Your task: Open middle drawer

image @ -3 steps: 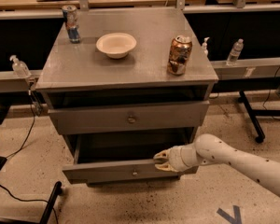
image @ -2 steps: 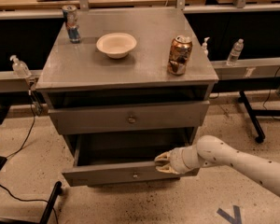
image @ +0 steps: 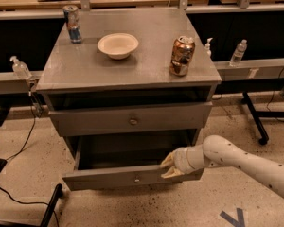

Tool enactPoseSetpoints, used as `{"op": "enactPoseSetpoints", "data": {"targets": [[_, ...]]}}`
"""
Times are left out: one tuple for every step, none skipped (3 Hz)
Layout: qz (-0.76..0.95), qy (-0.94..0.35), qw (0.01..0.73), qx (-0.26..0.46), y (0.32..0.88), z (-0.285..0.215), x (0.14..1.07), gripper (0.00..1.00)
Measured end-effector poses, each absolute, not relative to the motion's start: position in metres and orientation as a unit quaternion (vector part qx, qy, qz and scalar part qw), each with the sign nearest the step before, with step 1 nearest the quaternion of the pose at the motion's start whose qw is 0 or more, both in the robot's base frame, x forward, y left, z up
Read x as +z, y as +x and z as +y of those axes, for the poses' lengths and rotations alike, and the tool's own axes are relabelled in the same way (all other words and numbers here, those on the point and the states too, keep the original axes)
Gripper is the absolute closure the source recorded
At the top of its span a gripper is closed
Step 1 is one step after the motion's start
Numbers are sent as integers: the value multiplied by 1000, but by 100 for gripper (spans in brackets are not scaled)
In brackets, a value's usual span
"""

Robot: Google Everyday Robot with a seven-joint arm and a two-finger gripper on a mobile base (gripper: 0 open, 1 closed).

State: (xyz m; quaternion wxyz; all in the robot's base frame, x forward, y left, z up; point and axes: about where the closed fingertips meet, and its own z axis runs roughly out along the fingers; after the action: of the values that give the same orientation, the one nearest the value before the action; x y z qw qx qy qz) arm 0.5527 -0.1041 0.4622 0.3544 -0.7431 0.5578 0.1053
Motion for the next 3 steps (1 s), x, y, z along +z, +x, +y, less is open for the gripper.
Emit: {"op": "enactPoseSetpoints", "data": {"targets": [[537,-756,370,54,576,-115,482,1],[537,-755,376,1,581,-131,507,0],[539,-734,413,-39,590,-154,533,0]]}}
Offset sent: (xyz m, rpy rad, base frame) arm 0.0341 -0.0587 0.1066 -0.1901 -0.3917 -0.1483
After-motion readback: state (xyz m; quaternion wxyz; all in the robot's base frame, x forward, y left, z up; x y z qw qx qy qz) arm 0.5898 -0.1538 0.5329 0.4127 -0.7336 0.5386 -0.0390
